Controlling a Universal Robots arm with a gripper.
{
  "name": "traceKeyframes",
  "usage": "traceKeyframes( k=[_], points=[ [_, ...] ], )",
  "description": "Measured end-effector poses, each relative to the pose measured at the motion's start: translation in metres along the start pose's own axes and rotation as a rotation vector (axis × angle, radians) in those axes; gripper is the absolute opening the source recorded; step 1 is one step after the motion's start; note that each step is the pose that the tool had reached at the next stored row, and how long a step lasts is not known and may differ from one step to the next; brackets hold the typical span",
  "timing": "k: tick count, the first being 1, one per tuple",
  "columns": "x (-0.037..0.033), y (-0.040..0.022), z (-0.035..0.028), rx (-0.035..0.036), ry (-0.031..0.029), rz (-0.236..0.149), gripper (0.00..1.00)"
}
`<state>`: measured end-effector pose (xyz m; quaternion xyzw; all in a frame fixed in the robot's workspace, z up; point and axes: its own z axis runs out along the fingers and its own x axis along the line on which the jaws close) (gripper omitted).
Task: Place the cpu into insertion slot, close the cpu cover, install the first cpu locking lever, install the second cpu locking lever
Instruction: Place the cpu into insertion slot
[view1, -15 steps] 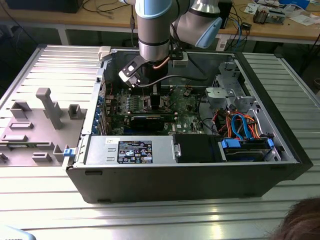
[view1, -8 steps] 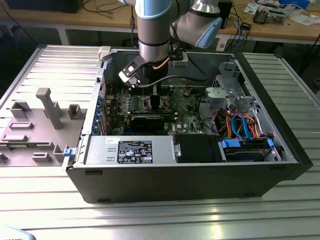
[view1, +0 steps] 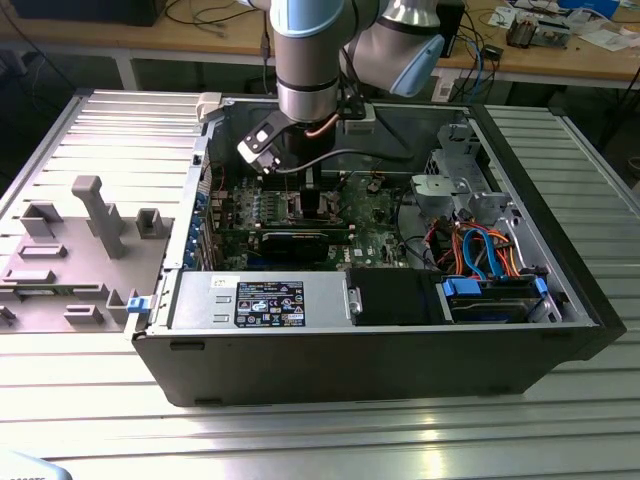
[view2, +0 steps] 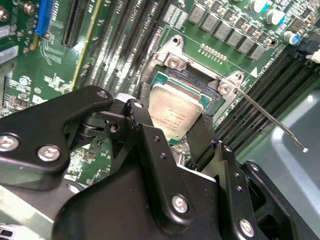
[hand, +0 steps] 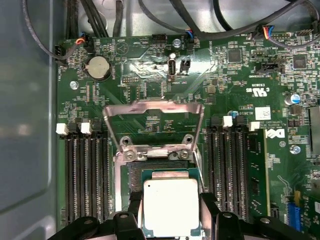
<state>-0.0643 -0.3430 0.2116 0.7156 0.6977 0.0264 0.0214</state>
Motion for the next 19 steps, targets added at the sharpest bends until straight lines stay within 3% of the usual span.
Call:
traceKeyframes(
  k=[4,8,19],
  points=[
    [0.0066,0.0011,0.0007,-0.0001,-0.0062,-0.001,0.55],
    [0.0081,0.0016,0.0036,-0.0006,-0.0233,-0.003,0.55],
    [0.0094,0.0010,0.0099,-0.0007,-0.0240,-0.019,0.55]
  ],
)
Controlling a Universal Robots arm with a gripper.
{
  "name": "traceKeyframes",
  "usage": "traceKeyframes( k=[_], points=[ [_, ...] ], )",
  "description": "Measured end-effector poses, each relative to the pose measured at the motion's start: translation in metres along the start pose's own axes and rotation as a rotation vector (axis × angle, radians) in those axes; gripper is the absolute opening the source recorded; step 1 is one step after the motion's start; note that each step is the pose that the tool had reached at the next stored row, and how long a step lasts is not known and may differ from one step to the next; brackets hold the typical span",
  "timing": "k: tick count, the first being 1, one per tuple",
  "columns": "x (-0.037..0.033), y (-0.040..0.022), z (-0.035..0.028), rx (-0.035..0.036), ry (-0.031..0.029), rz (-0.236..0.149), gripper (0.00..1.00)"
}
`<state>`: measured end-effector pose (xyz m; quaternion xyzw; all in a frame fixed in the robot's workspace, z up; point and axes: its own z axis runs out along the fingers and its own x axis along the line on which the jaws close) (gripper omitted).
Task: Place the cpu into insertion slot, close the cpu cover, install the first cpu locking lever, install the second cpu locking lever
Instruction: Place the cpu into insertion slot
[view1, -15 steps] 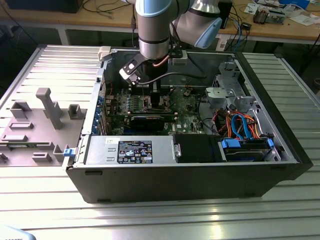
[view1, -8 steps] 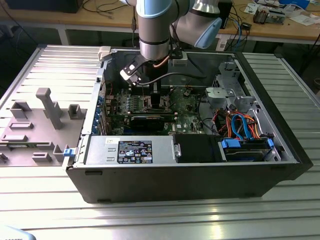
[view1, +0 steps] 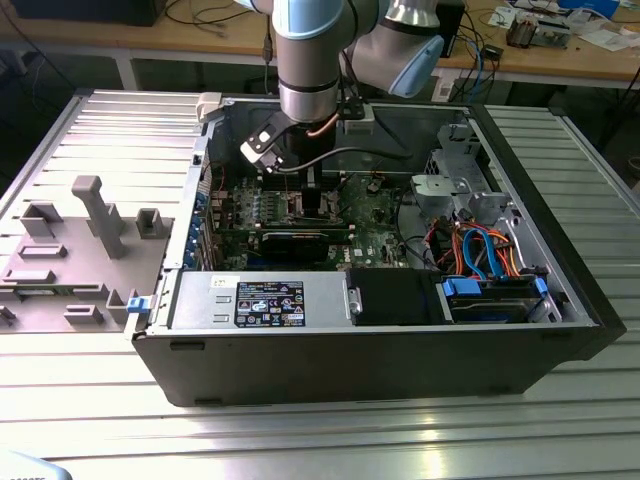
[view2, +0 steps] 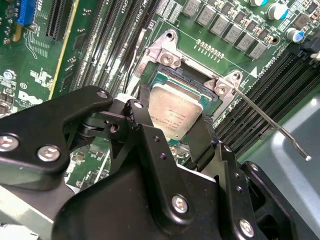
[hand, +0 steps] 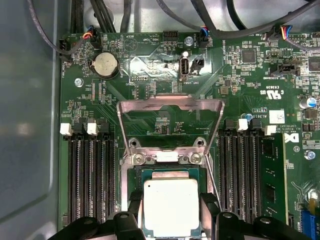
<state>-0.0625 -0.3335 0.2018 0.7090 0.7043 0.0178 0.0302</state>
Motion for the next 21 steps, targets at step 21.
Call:
traceKeyframes(
  k=[21],
  points=[
    [0.0021,-0.0023,0.0029,0.0000,0.0001,0.005,0.62]
  ],
)
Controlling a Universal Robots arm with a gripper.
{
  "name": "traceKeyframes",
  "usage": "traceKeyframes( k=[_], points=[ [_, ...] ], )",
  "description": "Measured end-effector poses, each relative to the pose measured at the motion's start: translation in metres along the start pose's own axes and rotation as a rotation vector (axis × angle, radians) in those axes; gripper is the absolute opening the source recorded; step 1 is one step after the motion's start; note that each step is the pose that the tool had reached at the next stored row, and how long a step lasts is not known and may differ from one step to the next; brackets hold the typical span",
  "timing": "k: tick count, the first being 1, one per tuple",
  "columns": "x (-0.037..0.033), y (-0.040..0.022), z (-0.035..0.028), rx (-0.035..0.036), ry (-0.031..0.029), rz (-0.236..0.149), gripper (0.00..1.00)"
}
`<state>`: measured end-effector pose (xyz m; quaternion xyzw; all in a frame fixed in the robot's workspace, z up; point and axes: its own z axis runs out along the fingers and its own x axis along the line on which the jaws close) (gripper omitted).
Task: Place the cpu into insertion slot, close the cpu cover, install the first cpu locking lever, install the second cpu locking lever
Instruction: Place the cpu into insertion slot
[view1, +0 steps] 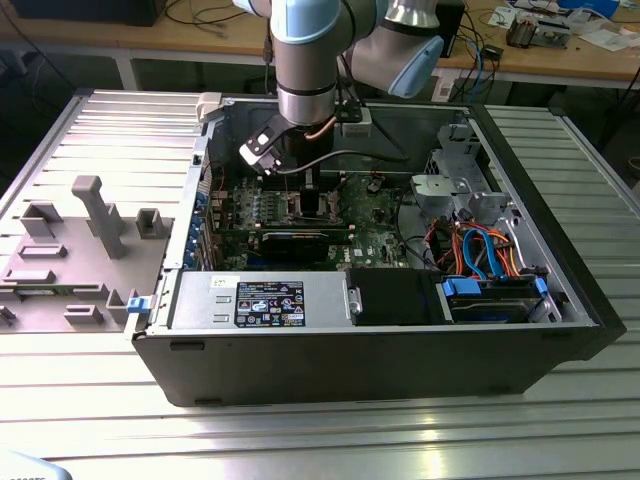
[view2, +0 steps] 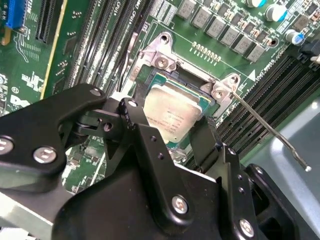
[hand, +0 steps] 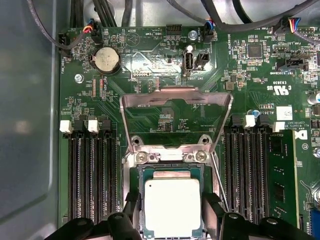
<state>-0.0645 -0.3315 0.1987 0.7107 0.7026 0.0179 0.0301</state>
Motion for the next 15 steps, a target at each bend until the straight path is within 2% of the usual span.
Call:
traceKeyframes(
  k=[2,5,7,9,10,12,13,14,15],
  points=[
    [-0.0002,0.0008,-0.0120,0.0000,-0.0001,0.000,0.62],
    [-0.0003,0.0013,-0.0195,0.0000,-0.0001,0.000,0.62],
    [0.0001,0.0016,-0.0209,-0.0001,0.0000,0.000,0.62],
    [0.0001,0.0015,-0.0214,-0.0002,0.0001,0.000,0.47],
    [0.0001,0.0014,-0.0214,-0.0001,-0.0001,0.000,0.47],
    [0.0001,0.0005,-0.0216,0.0001,-0.0002,0.000,0.35],
    [0.0001,0.0001,-0.0216,0.0000,-0.0001,-0.001,0.24],
    [0.0001,-0.0001,-0.0216,-0.0001,0.0000,-0.002,0.17],
    [0.0000,-0.0003,-0.0216,-0.0001,0.0000,-0.003,0.17]
  ],
)
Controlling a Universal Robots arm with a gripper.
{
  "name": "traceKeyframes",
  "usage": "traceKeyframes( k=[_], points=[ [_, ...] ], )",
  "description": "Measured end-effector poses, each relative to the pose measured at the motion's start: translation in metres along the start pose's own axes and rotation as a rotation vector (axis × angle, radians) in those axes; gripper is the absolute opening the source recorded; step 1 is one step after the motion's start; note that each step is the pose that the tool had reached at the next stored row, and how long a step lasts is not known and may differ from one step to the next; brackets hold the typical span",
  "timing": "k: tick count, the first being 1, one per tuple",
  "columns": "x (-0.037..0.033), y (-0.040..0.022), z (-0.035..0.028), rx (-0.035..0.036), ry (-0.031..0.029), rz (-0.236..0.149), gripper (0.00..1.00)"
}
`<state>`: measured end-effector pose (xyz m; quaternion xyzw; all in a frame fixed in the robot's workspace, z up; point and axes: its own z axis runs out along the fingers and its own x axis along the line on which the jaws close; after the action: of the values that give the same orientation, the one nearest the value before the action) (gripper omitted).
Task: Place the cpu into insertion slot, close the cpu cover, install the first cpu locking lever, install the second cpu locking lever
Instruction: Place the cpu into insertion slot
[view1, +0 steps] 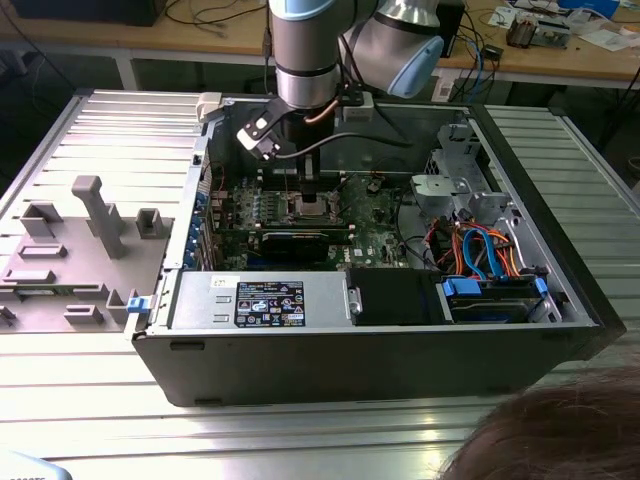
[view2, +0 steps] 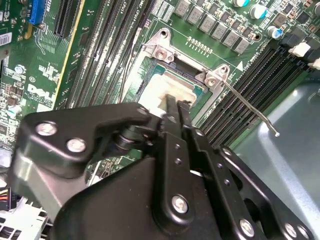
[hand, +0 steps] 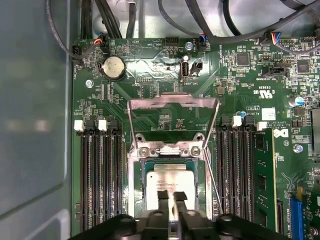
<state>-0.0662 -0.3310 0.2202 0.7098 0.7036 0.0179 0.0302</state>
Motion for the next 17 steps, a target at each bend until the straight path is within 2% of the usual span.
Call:
traceKeyframes(
  k=[1,9,17],
  points=[
    [0.0000,-0.0002,0.0000,0.0000,0.0002,-0.002,0.11],
    [-0.0005,-0.0004,-0.0002,-0.0001,0.0005,-0.005,0.11],
    [-0.0006,0.0007,-0.0054,0.0000,0.0004,-0.005,0.11]
  ],
)
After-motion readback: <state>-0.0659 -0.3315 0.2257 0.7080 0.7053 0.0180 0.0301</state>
